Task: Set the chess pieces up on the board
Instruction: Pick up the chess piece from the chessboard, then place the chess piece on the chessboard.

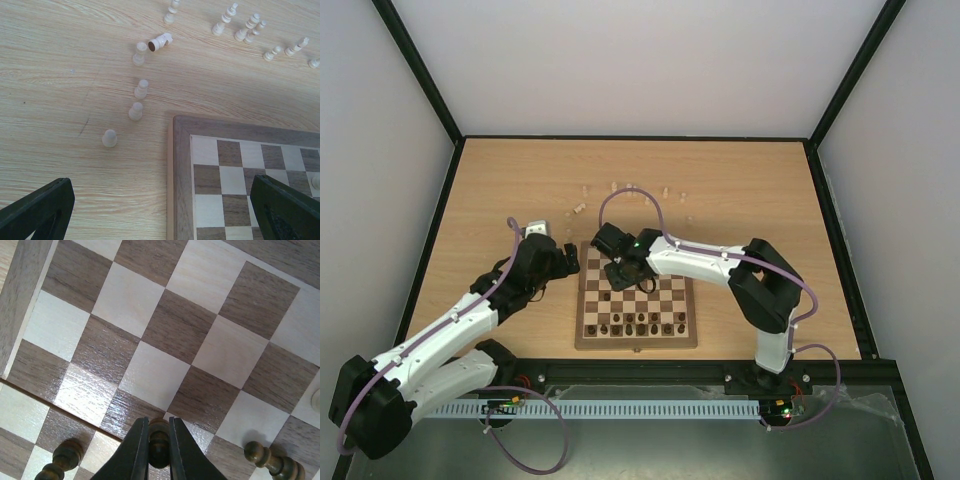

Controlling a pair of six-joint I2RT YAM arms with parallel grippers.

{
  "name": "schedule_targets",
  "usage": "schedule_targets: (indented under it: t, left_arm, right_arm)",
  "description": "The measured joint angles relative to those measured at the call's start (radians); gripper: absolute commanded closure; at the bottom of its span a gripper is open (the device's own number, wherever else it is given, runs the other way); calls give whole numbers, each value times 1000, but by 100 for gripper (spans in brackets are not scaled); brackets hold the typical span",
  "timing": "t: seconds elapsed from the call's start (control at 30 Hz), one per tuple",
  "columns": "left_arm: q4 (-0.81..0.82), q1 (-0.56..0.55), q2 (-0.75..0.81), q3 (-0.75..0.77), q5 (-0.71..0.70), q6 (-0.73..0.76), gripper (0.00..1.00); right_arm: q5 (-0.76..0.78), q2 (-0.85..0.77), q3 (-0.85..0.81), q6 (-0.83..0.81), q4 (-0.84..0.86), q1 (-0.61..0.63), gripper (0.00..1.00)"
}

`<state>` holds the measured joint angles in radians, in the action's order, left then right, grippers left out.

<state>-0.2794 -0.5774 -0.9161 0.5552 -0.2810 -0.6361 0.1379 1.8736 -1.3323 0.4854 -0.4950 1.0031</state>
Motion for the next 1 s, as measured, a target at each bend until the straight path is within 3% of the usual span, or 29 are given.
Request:
schedule_targets:
  t: [0.2,0.63,1.0]
  left_arm:
    - [0,0,0,0,0,0,1]
    - [1,5,-2,0,1,0,1]
    - [5,5,-21,0,3,0,1]
  right_arm:
    - [15,-51,37,8,-12,16,96]
    - [62,-377,294,79,-67,50,94]
    - [61,-462,467,143,-75,62,93]
